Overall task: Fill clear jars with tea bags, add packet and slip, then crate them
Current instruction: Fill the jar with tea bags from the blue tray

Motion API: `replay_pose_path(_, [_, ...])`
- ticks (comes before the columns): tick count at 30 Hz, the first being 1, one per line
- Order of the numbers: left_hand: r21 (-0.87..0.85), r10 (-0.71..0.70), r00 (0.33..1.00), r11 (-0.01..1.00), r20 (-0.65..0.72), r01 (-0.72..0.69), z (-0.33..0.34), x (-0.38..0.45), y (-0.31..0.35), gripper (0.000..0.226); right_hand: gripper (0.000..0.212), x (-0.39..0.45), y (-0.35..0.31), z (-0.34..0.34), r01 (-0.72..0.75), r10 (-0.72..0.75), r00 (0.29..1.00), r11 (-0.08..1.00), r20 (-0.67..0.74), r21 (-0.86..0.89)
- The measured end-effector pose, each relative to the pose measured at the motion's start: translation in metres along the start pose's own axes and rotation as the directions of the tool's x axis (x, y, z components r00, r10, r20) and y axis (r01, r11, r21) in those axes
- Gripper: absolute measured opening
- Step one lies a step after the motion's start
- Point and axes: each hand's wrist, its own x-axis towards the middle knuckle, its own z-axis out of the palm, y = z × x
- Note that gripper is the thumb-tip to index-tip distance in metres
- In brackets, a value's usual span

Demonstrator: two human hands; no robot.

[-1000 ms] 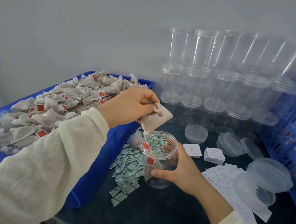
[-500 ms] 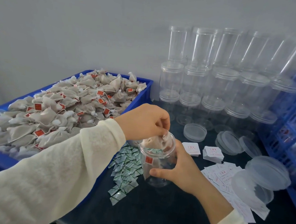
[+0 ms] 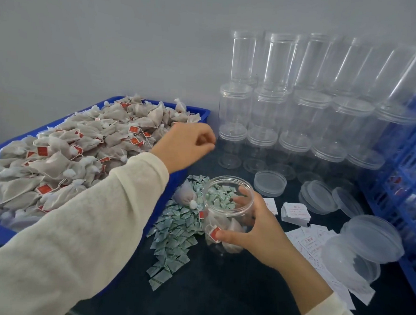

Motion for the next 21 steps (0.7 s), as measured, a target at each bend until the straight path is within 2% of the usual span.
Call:
replay_pose_path(1, [0.09,-0.023,1.0,0.996,-0.007,0.024,0.003,0.004,-0.011,0.015,0.09,0.0,0.001,-0.002,-0.007,0.007,1.0,1.0,-0.01,0.011])
replay_pose_path(2, [0.213,-0.041,0.998,0.977,0.051,0.029,0.01,0.007,-0.021,0.019,0.09,-0.001,0.003,-0.004,-0.014,0.014,1.0,1.0,-0.014,0.023])
replay_pose_path(3, [0.34,-0.061,0.987,0.94,0.15,0.006,0.02,0.007,-0.029,0.023,0.09,-0.002,0.004,-0.006,-0.019,0.02,1.0,0.999,-0.016,0.032])
replay_pose_path(5, [0.524,-0.127,0.92,0.846,0.37,-0.093,0.045,0.006,-0.041,0.033,0.091,-0.003,0.006,-0.009,-0.023,0.024,0.999,0.999,-0.021,0.038])
replay_pose_path(7, [0.595,-0.206,0.823,0.781,0.529,-0.187,0.066,0.003,-0.049,0.042,0.09,-0.004,0.009,-0.011,-0.029,0.03,0.999,0.999,-0.027,0.041])
replay_pose_path(9, [0.614,-0.249,0.753,0.749,0.609,-0.249,0.08,0.002,-0.053,0.037,0.088,-0.005,0.013,-0.014,-0.033,0.034,0.999,0.999,-0.03,0.04])
replay_pose_path(12, [0.625,-0.326,0.708,0.752,0.627,-0.207,0.085,0.003,-0.056,0.03,0.088,-0.007,0.017,-0.017,-0.039,0.04,0.999,0.999,-0.036,0.026])
replay_pose_path(15, [0.671,-0.357,0.71,0.709,0.607,-0.217,0.078,0.007,-0.05,0.027,0.089,-0.008,0.019,-0.019,-0.048,0.047,0.998,0.999,-0.037,-0.008])
replay_pose_path(17, [0.663,-0.325,0.741,0.719,0.588,-0.21,0.069,0.007,-0.045,0.019,0.089,-0.008,0.02,-0.02,-0.051,0.05,0.998,0.998,-0.037,-0.029])
replay_pose_path(19, [0.611,-0.273,0.782,0.773,0.56,-0.168,0.053,0.007,-0.04,0.009,0.091,-0.007,0.02,-0.019,-0.06,0.058,0.997,0.997,-0.044,-0.039])
replay_pose_path(21, [0.538,-0.232,0.81,0.835,0.539,-0.119,0.03,0.008,-0.031,0.011,0.096,-0.006,0.019,-0.017,-0.068,0.066,0.997,0.997,-0.043,-0.046])
